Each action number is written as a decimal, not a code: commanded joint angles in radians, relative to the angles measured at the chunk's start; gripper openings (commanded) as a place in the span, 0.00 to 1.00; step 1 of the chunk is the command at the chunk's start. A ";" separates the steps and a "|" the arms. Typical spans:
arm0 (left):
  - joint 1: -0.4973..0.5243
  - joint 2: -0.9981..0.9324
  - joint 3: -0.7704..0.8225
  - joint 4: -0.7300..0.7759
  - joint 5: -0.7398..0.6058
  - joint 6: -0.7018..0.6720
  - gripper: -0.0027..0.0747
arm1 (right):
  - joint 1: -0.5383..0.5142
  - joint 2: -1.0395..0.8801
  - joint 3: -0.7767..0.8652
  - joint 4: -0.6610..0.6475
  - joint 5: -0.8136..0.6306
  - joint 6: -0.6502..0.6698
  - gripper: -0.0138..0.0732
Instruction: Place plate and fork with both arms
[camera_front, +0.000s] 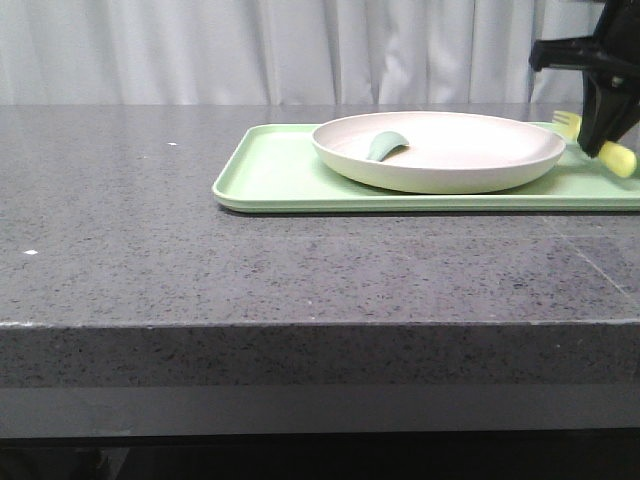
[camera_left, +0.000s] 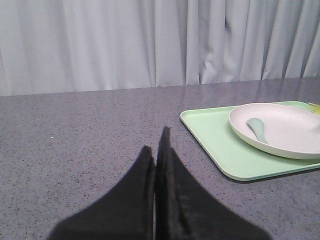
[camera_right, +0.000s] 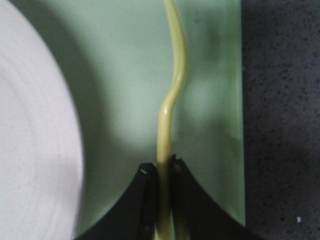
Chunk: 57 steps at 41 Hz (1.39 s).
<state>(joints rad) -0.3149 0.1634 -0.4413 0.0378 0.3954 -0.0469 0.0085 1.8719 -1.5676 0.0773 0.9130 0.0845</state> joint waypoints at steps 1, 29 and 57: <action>0.003 0.012 -0.028 0.002 -0.078 -0.006 0.01 | -0.007 -0.040 -0.033 -0.013 -0.018 -0.014 0.26; 0.003 0.012 -0.028 0.002 -0.078 -0.006 0.01 | -0.007 -0.285 -0.025 -0.013 0.088 -0.014 0.33; 0.003 0.012 -0.028 0.002 -0.078 -0.006 0.01 | -0.003 -1.133 0.793 -0.013 -0.387 -0.015 0.08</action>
<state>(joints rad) -0.3149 0.1634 -0.4413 0.0378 0.3954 -0.0469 0.0080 0.8419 -0.8363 0.0689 0.6753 0.0821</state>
